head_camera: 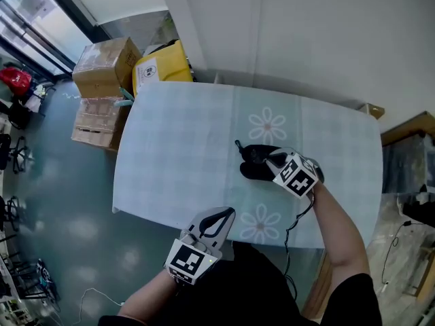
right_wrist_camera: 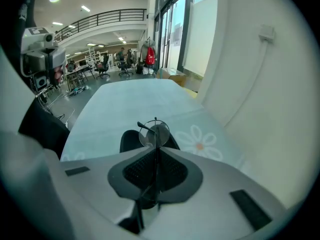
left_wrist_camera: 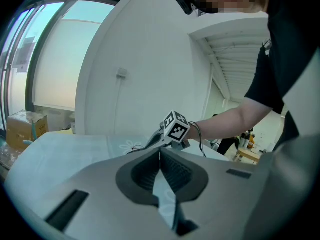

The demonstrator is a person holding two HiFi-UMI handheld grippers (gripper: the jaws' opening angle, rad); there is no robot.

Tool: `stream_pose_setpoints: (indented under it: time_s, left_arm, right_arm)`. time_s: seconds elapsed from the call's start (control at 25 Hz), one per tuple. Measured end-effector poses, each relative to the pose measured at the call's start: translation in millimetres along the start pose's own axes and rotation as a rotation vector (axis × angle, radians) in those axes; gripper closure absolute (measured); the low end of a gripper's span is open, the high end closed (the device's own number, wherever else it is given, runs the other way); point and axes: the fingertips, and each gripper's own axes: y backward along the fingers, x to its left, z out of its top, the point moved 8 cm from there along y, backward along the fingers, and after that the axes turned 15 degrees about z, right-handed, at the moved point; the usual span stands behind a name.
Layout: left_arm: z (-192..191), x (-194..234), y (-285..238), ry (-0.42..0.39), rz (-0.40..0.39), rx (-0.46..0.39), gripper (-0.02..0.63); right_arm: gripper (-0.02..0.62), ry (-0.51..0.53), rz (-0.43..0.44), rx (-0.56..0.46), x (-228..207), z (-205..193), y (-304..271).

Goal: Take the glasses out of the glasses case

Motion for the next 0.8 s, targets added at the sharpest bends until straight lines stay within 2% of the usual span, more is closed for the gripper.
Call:
stream_pose_setpoints:
  time_s: [0.36,0.8]
  left_arm:
    - [18.4,20.4,14.7,-0.073,-0.11,-0.023,0.575]
    - [35.8,43.0,30.9,-0.127,-0.232,-0.084,0.575]
  right_arm:
    - [0.554,-0.171,-0.193,-0.23,28.5,17.5,52.0]
    - [0.557,-0.325,-0.405,-0.564,113.0,44.9,105.2]
